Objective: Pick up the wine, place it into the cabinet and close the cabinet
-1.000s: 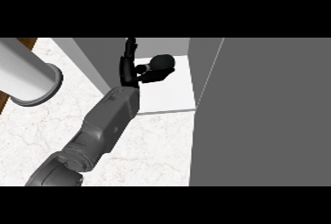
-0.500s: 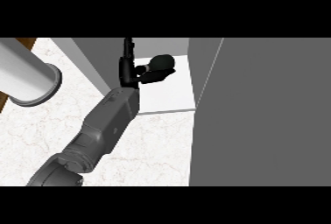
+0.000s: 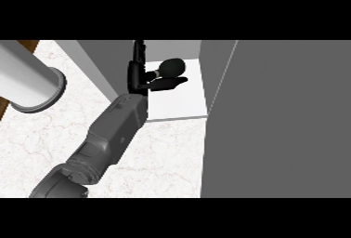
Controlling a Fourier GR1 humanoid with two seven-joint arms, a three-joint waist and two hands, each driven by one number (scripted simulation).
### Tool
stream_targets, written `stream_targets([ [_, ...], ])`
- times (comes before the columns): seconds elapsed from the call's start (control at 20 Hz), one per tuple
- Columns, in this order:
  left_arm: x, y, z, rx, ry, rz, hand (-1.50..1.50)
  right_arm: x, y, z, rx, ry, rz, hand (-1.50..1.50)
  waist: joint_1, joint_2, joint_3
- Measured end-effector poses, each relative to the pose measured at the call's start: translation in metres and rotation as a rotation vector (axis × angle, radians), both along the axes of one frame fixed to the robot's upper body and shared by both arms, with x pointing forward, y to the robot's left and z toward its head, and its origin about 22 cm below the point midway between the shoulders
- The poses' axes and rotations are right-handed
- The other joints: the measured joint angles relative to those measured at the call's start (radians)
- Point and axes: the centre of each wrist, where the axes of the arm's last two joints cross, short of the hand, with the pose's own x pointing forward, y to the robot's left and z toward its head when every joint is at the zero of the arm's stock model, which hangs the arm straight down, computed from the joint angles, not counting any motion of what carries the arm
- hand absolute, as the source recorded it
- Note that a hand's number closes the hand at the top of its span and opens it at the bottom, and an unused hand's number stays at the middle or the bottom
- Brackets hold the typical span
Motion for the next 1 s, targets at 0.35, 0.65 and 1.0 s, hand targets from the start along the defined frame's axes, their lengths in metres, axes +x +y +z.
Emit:
stream_targets([
  [0.35, -0.001, 0.0, -0.002, -0.002, -0.012, -0.05, -1.5, 0.0, 0.003, 0.0, 0.009, 0.004, 0.012, -1.5, 0.003, -0.002, -0.001],
  [0.65, -0.002, 0.001, -0.004, -0.07, -0.021, -0.07, -1.5, 0.0, 0.007, 0.0, 0.011, 0.008, 0.029, -1.5, -0.004, -0.009, 0.0],
  [1.0, -0.005, 0.001, -0.007, -0.113, -0.029, -0.098, -1.5, -0.001, 0.009, -0.001, 0.02, 0.022, 0.029, -1.5, -0.002, -0.015, -0.001],
])
